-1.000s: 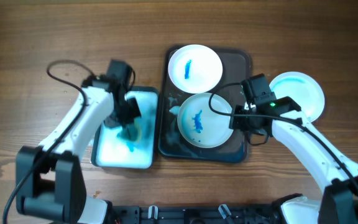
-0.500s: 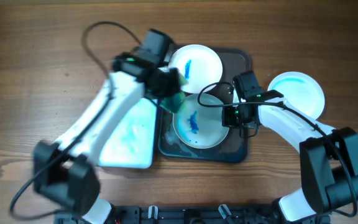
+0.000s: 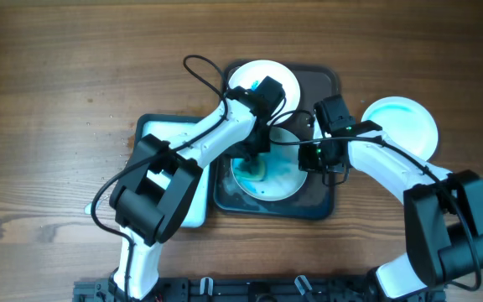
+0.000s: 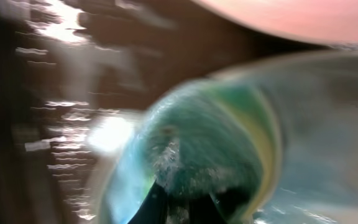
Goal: Clean dirty plates on tray and stack at the side
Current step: 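Scrub the second plate with the sponge in the left gripper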
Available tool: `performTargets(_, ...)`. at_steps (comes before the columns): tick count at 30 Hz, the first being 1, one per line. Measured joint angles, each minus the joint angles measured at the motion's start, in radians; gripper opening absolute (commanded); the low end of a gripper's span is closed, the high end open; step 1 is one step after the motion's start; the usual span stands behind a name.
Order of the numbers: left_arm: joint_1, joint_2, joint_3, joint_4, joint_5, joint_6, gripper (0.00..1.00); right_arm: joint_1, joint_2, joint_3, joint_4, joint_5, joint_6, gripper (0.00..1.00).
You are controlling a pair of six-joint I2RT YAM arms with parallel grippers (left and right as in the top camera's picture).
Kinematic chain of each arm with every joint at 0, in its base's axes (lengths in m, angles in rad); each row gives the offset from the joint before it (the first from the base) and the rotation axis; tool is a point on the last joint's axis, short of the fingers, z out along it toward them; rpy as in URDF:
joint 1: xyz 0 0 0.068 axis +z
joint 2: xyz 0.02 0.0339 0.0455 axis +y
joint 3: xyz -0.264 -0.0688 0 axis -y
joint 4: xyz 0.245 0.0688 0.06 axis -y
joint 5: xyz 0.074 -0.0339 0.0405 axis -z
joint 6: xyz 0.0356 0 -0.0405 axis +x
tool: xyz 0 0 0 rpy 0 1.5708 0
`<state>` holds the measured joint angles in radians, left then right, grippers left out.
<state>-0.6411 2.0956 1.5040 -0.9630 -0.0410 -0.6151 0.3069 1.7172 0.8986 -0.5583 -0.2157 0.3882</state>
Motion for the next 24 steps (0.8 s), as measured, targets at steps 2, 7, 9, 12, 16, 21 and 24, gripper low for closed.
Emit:
performTargets(2, 0.002, 0.000, 0.000, -0.009, -0.061, 0.014, 0.04, 0.008, 0.003, 0.000, 0.006, -0.016, 0.001, 0.04)
performTargets(7, 0.026, 0.000, -0.009, 0.050, 0.004, 0.042, 0.04, 0.013, 0.006, 0.000, 0.003, -0.034, 0.005, 0.04)
performTargets(9, 0.061, 0.002, -0.018, 0.184, 0.196, 0.084, 0.04, 0.003, 0.006, 0.001, -0.007, -0.034, 0.015, 0.04)
performTargets(12, 0.037, 0.027, -0.022, 0.298, 0.392, 0.112, 0.04, 0.001, 0.006, 0.002, -0.010, -0.034, 0.020, 0.04)
performTargets(16, -0.053, 0.039, -0.022, 0.299, 0.497, 0.150, 0.04, -0.003, 0.005, 0.002, -0.019, -0.034, 0.030, 0.04)
performTargets(21, -0.050, 0.039, -0.006, 0.119, 0.467, 0.171, 0.04, 0.004, 0.005, 0.002, -0.019, -0.037, 0.026, 0.04)
performTargets(24, -0.033, 0.034, 0.002, -0.004, 0.373, 0.181, 0.04, 0.004, 0.005, 0.002, -0.019, -0.038, 0.026, 0.04)
